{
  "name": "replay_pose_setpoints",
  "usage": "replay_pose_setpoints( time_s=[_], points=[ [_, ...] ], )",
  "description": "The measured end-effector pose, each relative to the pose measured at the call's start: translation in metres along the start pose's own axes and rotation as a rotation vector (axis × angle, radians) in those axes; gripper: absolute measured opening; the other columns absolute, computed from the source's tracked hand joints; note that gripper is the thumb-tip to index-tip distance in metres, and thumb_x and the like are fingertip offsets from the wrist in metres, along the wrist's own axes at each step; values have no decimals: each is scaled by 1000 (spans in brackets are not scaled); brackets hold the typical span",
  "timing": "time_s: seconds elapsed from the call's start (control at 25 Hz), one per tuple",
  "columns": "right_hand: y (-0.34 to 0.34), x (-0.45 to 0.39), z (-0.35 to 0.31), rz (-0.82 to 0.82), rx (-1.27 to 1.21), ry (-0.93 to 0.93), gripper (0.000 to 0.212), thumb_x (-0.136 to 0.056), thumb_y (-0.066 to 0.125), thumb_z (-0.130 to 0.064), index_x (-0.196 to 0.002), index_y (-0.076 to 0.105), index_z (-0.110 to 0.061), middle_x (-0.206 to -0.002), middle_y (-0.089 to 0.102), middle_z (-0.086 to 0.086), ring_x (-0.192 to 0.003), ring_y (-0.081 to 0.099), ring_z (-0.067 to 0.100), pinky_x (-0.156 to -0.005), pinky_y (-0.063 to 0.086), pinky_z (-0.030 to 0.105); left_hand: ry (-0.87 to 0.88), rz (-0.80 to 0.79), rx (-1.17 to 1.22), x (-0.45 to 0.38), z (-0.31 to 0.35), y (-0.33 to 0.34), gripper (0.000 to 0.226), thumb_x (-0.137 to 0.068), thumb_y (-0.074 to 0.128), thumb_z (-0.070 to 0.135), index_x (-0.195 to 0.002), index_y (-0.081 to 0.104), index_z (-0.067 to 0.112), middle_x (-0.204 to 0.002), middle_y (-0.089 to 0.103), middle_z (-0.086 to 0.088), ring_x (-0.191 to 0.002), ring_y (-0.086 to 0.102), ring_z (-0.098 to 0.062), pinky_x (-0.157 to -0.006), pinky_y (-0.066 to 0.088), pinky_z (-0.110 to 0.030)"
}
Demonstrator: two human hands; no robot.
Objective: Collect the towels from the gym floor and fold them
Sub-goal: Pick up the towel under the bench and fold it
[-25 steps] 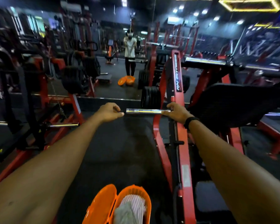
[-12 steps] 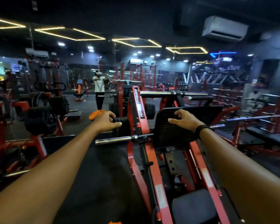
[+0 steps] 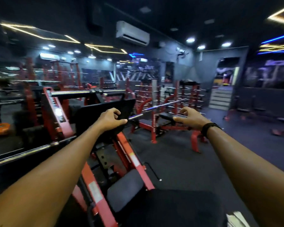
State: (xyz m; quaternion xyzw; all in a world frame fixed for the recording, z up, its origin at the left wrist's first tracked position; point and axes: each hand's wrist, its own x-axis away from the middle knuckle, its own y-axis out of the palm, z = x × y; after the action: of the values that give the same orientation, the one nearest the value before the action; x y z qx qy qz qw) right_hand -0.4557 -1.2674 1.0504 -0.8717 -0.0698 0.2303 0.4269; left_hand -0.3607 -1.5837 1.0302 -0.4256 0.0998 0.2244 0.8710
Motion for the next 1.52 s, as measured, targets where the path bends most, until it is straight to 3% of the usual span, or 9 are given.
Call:
replay_pose_setpoints(
  time_s=[0.24,0.52,0.64,1.0,1.16,1.52],
  points=[
    [-115,109,102,139,107,280,67,-86,65,-43,-137,43,-6,-142,45,13,-130,45,28,-105,37,37,257,-215,94,-4,133,114,48,-77,75,40,-113,60,13,-99,62,-3,-100,61,-23,-85,44,-29],
    [-200,217,185,282,184,563,66,-84,67,-45,-134,45,-8,-141,46,13,-128,46,27,-105,39,39,486,-461,236,14,248,224,50,-78,75,36,-117,56,10,-108,60,-7,-96,57,-19,-83,44,-28],
    [-224,243,208,318,210,675,68,-84,67,-46,-136,43,-9,-141,46,14,-128,46,27,-106,39,41,547,-526,284,6,284,261,53,-77,76,37,-118,56,8,-113,62,-11,-101,59,-25,-91,49,-37],
    [-255,253,240,378,278,803,67,-84,66,-47,-135,43,-11,-140,47,13,-126,48,26,-106,40,42,650,-649,373,-12,359,341,58,-77,74,43,-122,54,11,-122,60,-12,-110,58,-28,-95,48,-43],
    [-270,269,259,395,312,865,66,-84,66,-46,-134,44,-10,-139,49,13,-125,49,26,-106,40,41,693,-716,388,1,397,379,58,-79,73,43,-124,53,13,-125,59,-11,-112,57,-26,-89,45,-36],
    [-347,334,371,467,308,979,64,-86,64,-43,-136,42,-10,-141,46,13,-127,46,26,-104,39,36,750,-830,427,59,525,496,57,-78,73,43,-123,54,13,-124,59,-9,-110,56,-24,-84,43,-30]
  ],
)
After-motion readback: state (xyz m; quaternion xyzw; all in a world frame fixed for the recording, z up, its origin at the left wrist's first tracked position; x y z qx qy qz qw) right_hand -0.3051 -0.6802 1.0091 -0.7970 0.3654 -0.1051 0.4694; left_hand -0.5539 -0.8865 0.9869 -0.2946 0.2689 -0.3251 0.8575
